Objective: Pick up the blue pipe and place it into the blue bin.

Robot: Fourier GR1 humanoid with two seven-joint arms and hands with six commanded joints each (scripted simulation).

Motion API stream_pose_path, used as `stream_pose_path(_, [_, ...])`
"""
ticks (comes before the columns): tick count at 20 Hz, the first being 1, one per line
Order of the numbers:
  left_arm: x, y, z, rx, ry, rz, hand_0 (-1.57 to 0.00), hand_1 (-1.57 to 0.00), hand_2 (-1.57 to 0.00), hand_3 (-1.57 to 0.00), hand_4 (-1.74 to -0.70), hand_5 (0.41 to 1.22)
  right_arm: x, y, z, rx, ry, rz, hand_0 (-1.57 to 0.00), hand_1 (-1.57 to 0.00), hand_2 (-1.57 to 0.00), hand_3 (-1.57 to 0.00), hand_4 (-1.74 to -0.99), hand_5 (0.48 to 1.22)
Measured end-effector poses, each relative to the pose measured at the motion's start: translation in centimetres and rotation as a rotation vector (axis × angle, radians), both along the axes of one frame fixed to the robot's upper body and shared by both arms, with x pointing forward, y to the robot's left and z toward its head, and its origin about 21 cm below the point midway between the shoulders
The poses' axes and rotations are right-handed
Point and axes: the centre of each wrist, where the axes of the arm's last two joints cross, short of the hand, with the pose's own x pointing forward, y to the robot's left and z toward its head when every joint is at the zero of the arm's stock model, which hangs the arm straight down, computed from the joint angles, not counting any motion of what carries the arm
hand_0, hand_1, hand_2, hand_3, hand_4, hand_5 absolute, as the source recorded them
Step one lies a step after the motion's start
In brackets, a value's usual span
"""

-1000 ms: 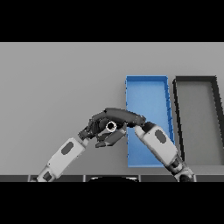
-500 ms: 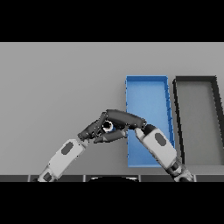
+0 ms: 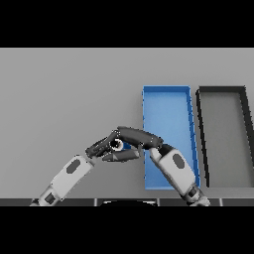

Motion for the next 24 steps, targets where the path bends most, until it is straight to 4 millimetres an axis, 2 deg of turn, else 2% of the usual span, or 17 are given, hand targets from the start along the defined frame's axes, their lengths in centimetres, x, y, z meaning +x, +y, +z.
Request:
stream_pose_path(2, [-0.1, 0.0, -0.3, 0.010, -0.026, 0.019, -0.20, -0.17, -0.17, -0.07, -0.91, 0.901, -0.1, -0.3, -0.2, 0.012, 0.004, 0.002, -1.57, -1.57, -1.57, -1.57, -1.484, 1.215])
stream_pose_path(4, [0.2, 0.2, -0.5, 0.071, 0.004, 0.050, -0.13, -0.11, -0.11, -0.04, -0.85, 0.794, 0.0, -0.3, 0.1, 0.045, 0.000, 0.017, -1.57, -1.57, -1.57, -1.57, -1.484, 1.217])
stream_pose_path(8, [0.4, 0.0, -0.4, 0.065, 0.007, 0.077, -0.05, -0.04, -0.04, -0.02, -0.83, 0.659, -0.2, -0.4, 0.3, 0.064, -0.024, 0.005, -1.57, -1.57, -1.57, -1.57, -1.485, 1.219])
stream_pose_path(9, [0.1, 0.4, -0.9, 0.068, 0.016, 0.080, -0.04, -0.03, -0.04, -0.01, -0.84, 0.636, -0.2, -0.4, 0.2, 0.057, -0.021, -0.002, -1.57, -1.57, -1.57, -1.57, -1.487, 1.220])
stream_pose_path(13, [-0.1, 0.2, -0.7, 0.103, 0.099, 0.133, -0.02, -0.01, -0.01, -0.01, -0.88, 0.605, -0.1, -0.1, -0.2, 0.078, -0.005, 0.000, -1.57, -1.57, -1.57, -1.57, -1.492, 1.220])
stream_pose_path(16, [-0.3, 0.2, -1.1, 0.129, 0.104, 0.142, -0.01, -0.01, -0.01, 0.00, -0.88, 0.555, 0.2, 0.0, 0.9, 0.164, 0.132, 0.029, -1.57, -1.57, -1.57, -1.57, -1.492, 1.221])
stream_pose_path(19, [-0.3, 0.2, -1.0, 0.137, 0.109, 0.144, 0.00, 0.00, 0.00, 0.00, -0.87, 0.529, 0.8, -0.4, 2.8, 0.216, 0.234, 0.048, -1.57, -1.57, -1.57, -1.57, -1.494, 1.221])
stream_pose_path(21, [-0.3, 0.4, -1.1, 0.146, 0.116, 0.146, 0.00, 0.00, 0.00, 0.00, -0.86, 0.515, 1.2, -0.7, 4.4, 0.235, 0.235, 0.048, -1.57, -1.57, -1.57, -1.57, -1.492, 1.221])
stream_pose_path(23, [-0.4, 0.6, -0.9, 0.135, 0.114, 0.138, 0.00, 0.00, 0.00, 0.00, -0.86, 0.503, 1.3, -0.7, 6.4, 0.252, 0.228, 0.035, -1.57, -1.57, -1.57, -1.57, -1.493, 1.221])
stream_pose_path(24, [-0.3, 0.4, -0.9, 0.142, 0.117, 0.141, 0.00, 0.00, 0.00, 0.00, -0.86, 0.498, 1.4, -0.6, 8.1, 0.275, 0.204, 0.031, -1.57, -1.57, -1.57, -1.57, -1.494, 1.221])
